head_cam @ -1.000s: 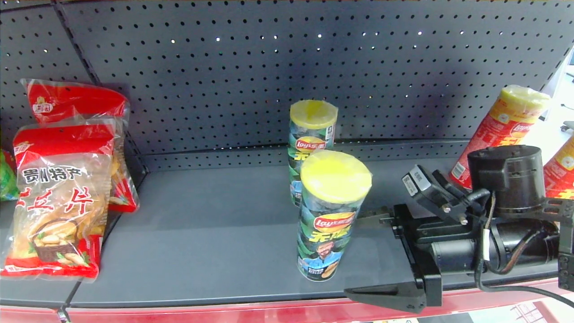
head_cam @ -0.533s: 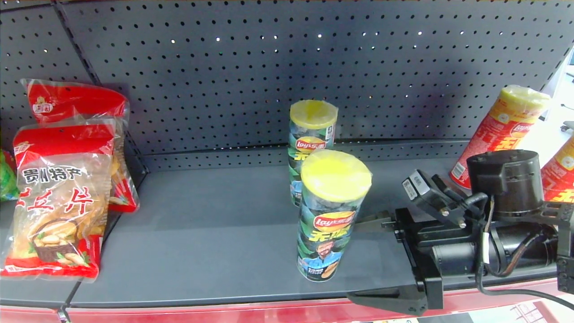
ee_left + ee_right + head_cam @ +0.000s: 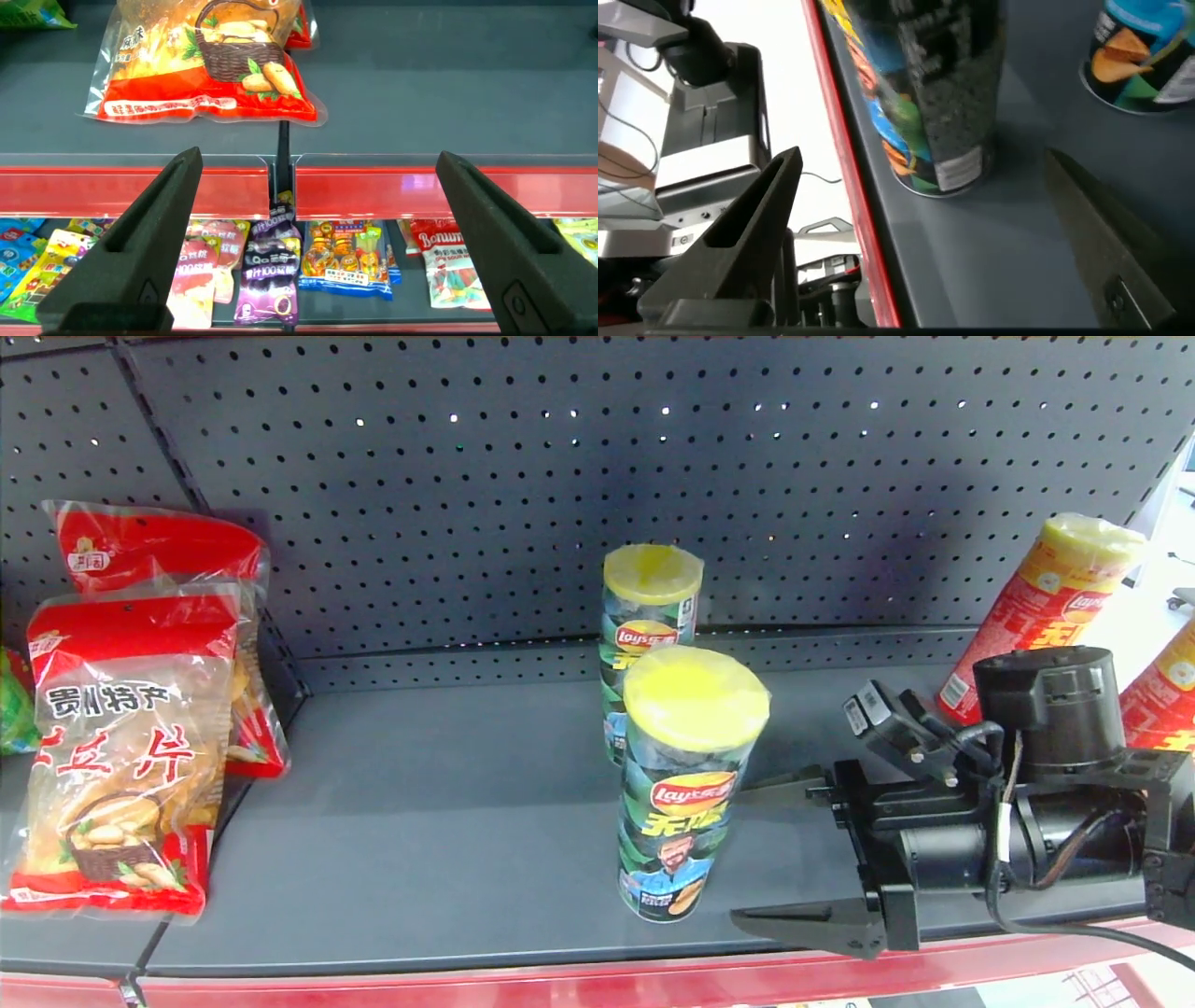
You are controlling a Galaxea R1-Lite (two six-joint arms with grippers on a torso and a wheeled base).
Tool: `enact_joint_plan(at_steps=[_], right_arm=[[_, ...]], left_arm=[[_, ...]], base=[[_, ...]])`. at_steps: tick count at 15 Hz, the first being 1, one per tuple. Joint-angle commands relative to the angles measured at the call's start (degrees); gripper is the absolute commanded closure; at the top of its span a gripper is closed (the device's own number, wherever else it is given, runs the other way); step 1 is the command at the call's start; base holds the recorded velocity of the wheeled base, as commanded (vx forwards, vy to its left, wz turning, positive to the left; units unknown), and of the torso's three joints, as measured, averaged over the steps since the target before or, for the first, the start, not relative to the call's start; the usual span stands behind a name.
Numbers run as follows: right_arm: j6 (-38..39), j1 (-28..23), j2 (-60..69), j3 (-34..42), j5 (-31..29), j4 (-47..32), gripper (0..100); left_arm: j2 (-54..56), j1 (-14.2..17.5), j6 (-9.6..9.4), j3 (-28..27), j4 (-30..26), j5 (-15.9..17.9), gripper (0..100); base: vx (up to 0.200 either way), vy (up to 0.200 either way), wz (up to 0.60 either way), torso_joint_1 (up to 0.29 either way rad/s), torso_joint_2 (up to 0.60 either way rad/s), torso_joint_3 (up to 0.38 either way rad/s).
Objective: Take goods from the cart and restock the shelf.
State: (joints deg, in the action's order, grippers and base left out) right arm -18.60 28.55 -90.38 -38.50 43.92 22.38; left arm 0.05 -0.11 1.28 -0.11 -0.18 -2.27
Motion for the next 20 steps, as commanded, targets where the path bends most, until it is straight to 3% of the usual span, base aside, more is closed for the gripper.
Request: enact_joint_plan(at_steps=[1,9,20], right_arm=[[-0.03,-0.51,-0.32,0.0,0.02,0.03,0],[0.06,0.89,-3.31,-2.46,0.11,1.61,0],[0.15,1.16,-0.32,0.62,0.55,1.61,0]], left_arm=[[-0.05,-0.07,0.04,-0.07,0.01,-0.02,0],[-0.05,0.02,0.04,-0.07,0.01,-0.02,0],[-0.05,0.02,0.04,-0.07,0.01,-0.02,0]], base=[[0.0,0.0,0.0,0.0,0.0,0.0],[0.0,0.0,0.0,0.0,0.0,0.0],[0.0,0.0,0.0,0.0,0.0,0.0]])
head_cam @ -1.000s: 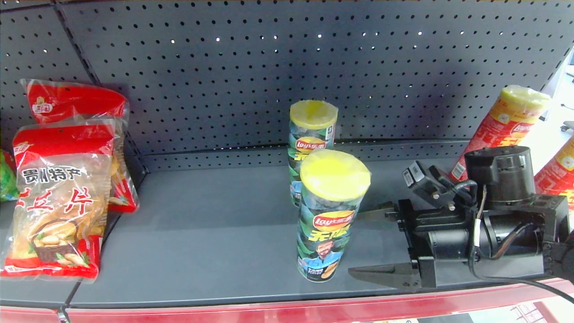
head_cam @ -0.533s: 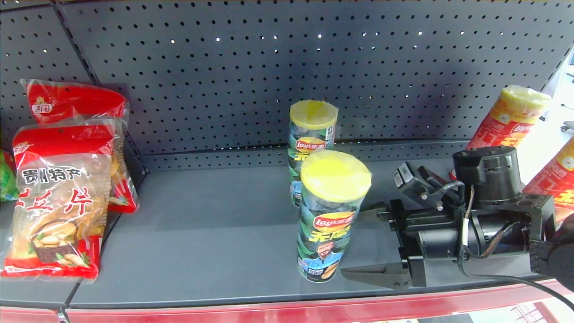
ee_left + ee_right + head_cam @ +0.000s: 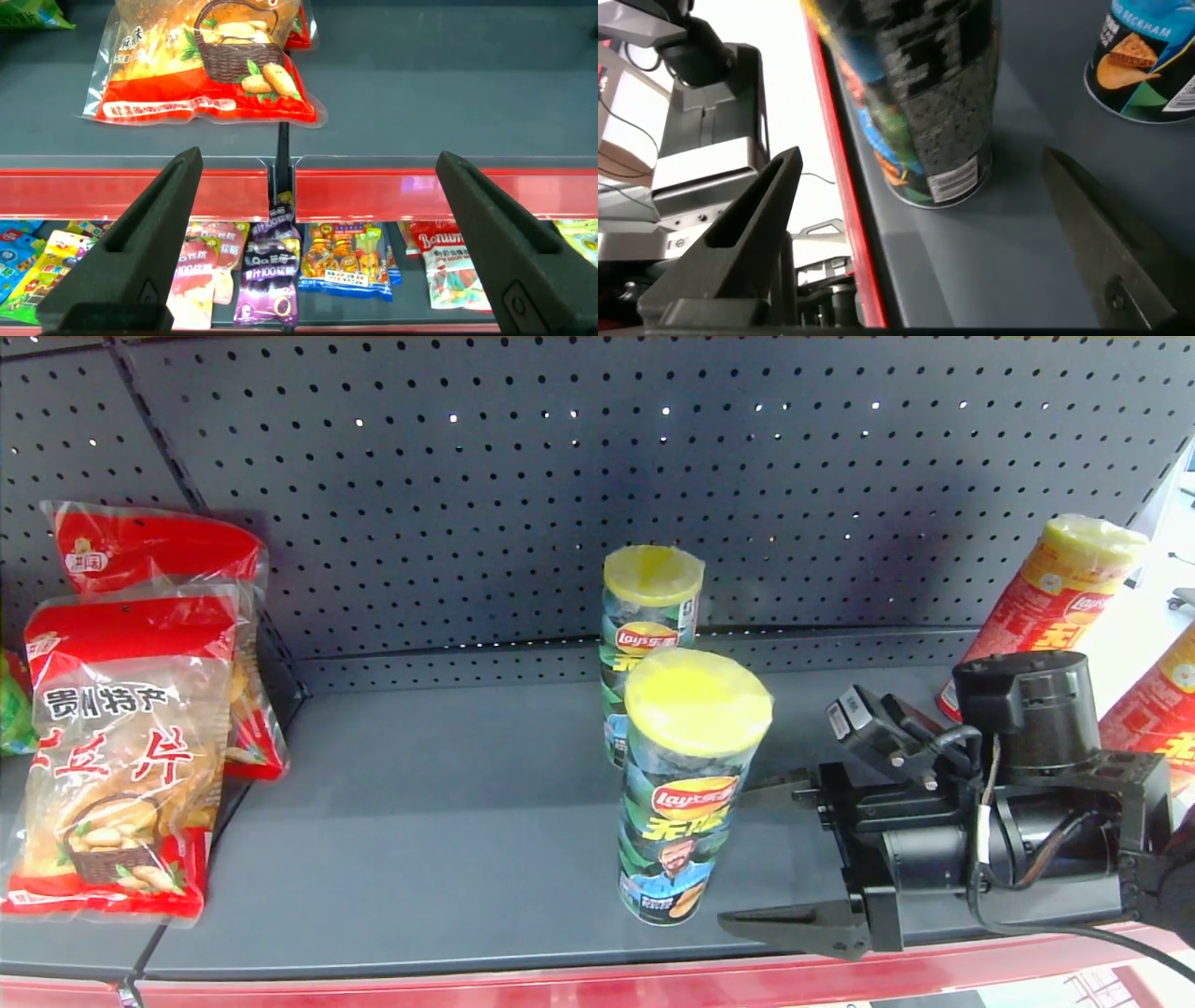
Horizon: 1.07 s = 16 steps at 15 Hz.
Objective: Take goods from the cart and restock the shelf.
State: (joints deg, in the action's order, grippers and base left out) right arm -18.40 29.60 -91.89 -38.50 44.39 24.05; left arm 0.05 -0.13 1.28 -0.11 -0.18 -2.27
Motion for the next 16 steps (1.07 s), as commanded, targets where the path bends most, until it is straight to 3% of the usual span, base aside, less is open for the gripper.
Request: enact_joint_plan(at_steps=[1,7,16], right_arm=[[-0.06,0.46,2.16,1.32,0.09,-0.06,0],[0.03,0.99,4.97,3.69,0.17,-0.06,0],[0.38,0.64,1.8,-1.23,-0.35,0.03,0]], left_arm=[[-0.05,-0.04,0.04,0.02,0.01,-0.02,0],[-0.05,0.05,0.04,-0.07,0.01,-0.02,0],[-0.05,0.05,-0.05,0.02,0.01,-0.02,0]], base=[[0.0,0.0,0.0,0.0,0.0,0.0],[0.0,0.0,0.0,0.0,0.0,0.0],[0.0,0.0,0.0,0.0,0.0,0.0]])
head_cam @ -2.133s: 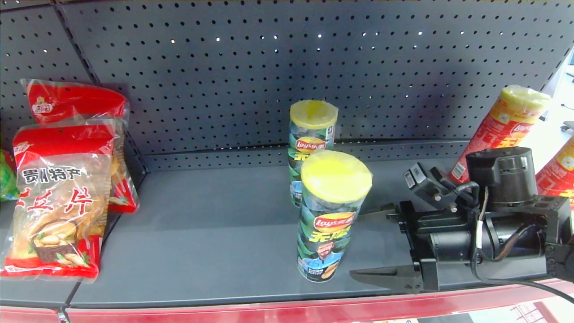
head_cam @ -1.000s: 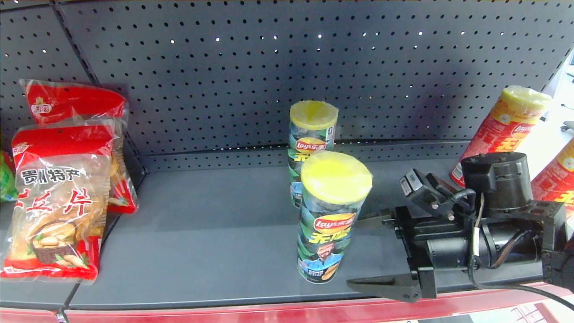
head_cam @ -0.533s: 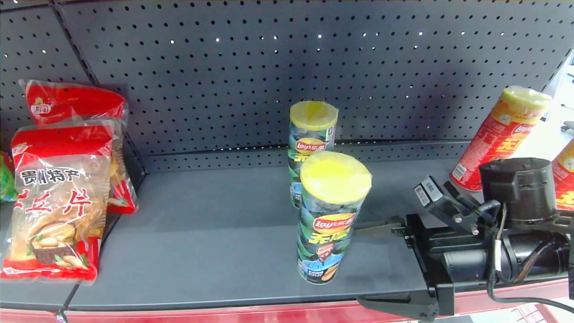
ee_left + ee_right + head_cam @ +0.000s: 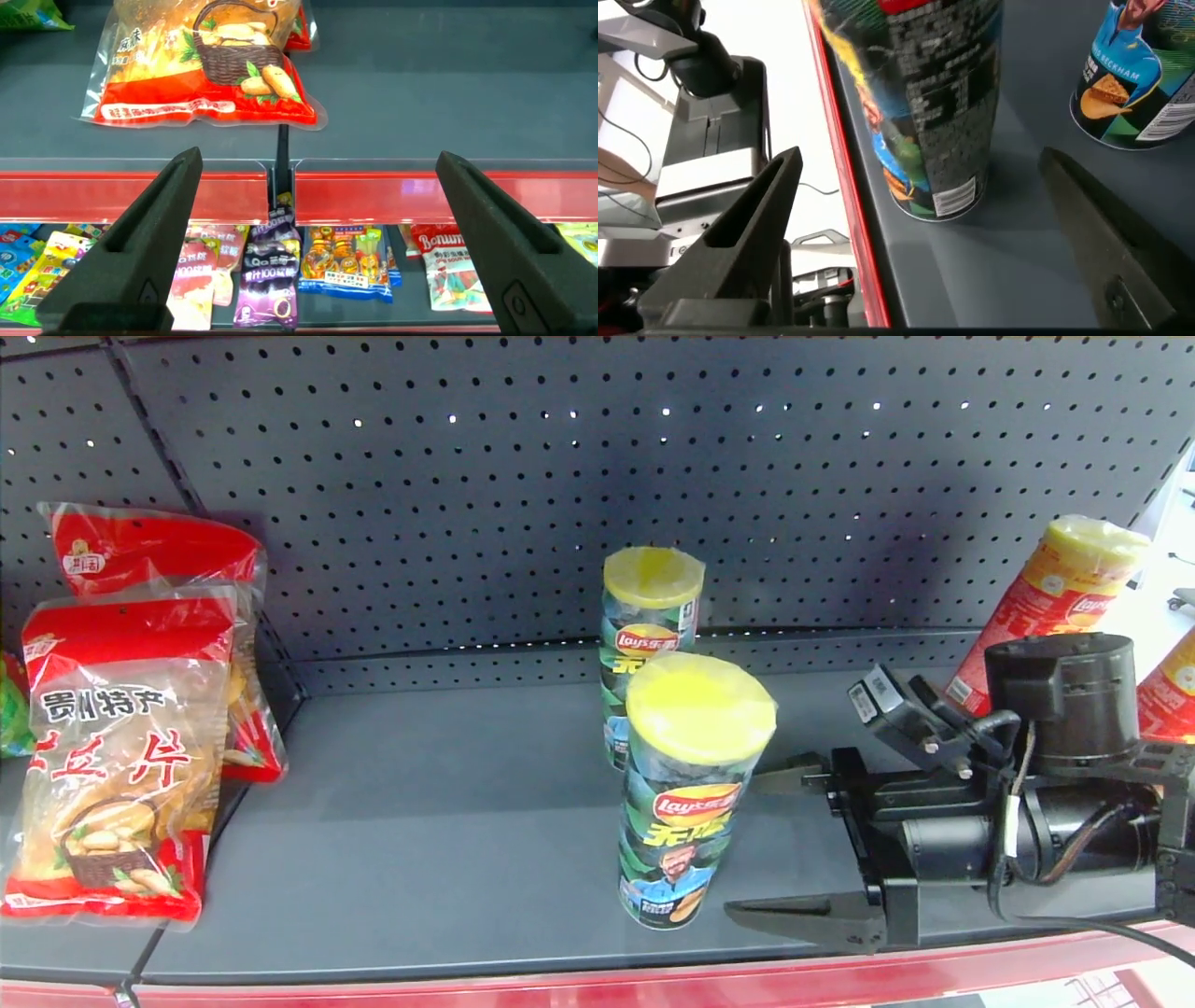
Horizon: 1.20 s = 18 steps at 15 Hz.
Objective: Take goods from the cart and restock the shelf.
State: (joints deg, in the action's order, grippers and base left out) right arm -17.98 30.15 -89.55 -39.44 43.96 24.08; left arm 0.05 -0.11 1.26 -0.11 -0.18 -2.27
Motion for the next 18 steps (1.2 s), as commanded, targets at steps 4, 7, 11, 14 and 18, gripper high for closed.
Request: enact_joint_plan(at_steps=[4,7,11,14,18], right_arm=[[-0.04,0.26,-0.01,0.41,0.16,0.01,0],[-0.04,0.7,0.69,0.15,0.43,0.01,0],[-0.04,1.05,2.01,1.38,0.34,0.01,0],[-0.04,1.05,2.89,2.17,0.51,-0.08,0],[-0.12,1.14,3.86,2.43,1.04,-0.08,0]], left_arm=[[-0.05,-0.07,-0.03,-0.07,0.01,-0.02,0],[-0.05,0.02,0.06,0.02,0.01,-0.02,0],[-0.05,-0.07,-0.03,0.02,0.01,-0.02,0],[-0.05,0.02,-0.03,0.02,0.01,-0.02,0],[-0.05,0.02,0.06,0.02,0.01,-0.02,0]], base=[[0.0,0.0,0.0,0.0,0.0,0.0],[0.0,0.0,0.0,0.0,0.0,0.0],[0.0,0.0,0.0,0.0,0.0,0.0],[0.0,0.0,0.0,0.0,0.0,0.0],[0.0,0.0,0.0,0.0,0.0,0.0]])
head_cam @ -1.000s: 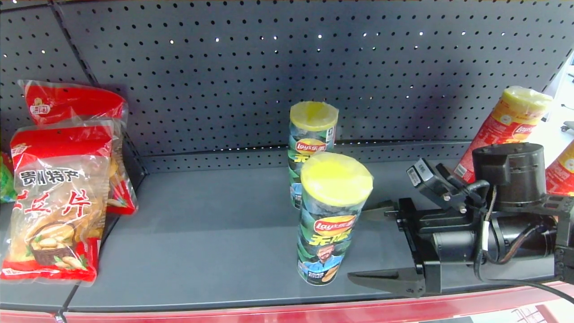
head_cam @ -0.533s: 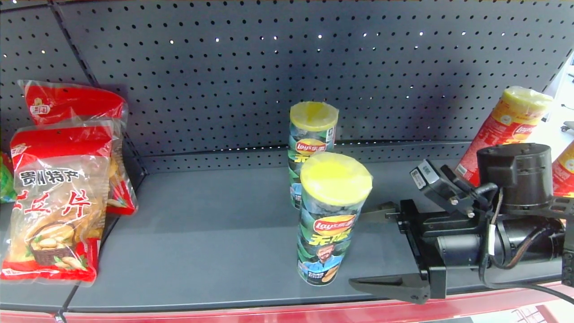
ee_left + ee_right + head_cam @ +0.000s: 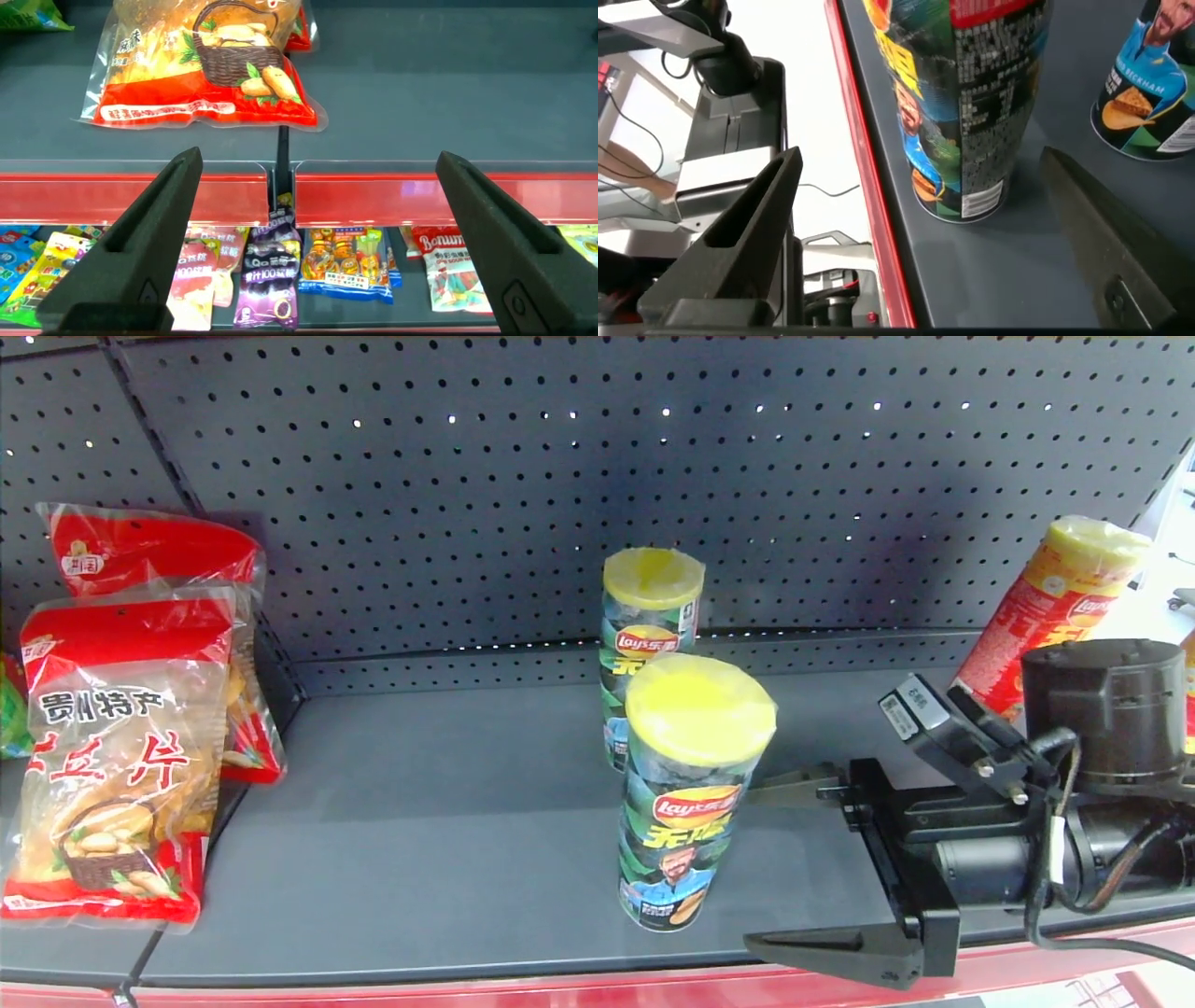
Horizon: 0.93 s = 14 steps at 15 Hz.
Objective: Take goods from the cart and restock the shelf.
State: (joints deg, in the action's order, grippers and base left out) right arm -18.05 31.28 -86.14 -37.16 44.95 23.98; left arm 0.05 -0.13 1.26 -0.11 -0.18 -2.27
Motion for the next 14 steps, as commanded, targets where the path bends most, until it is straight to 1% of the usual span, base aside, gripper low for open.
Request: enact_joint_plan(at_steps=[1,4,9,14], right_arm=[[-0.05,0.01,0.8,0.68,0.14,0.02,0],[-0.05,0.01,1.68,1.56,0.49,0.02,0],[0.04,0.01,-0.35,-2.22,0.05,0.02,0],[-0.14,0.8,0.45,-2.04,0.58,0.02,0]], left_arm=[[-0.05,-0.04,0.06,0.02,0.01,-0.02,0],[-0.05,-0.04,-0.03,-0.07,0.01,-0.02,0],[-0.05,0.05,0.06,0.02,0.01,-0.11,0],[-0.05,0.05,0.06,-0.07,0.01,-0.02,0]], base=[[0.0,0.0,0.0,0.0,0.0,0.0],[0.0,0.0,0.0,0.0,0.0,0.0],[0.0,0.0,0.0,0.0,0.0,0.0],[0.0,0.0,0.0,0.0,0.0,0.0]])
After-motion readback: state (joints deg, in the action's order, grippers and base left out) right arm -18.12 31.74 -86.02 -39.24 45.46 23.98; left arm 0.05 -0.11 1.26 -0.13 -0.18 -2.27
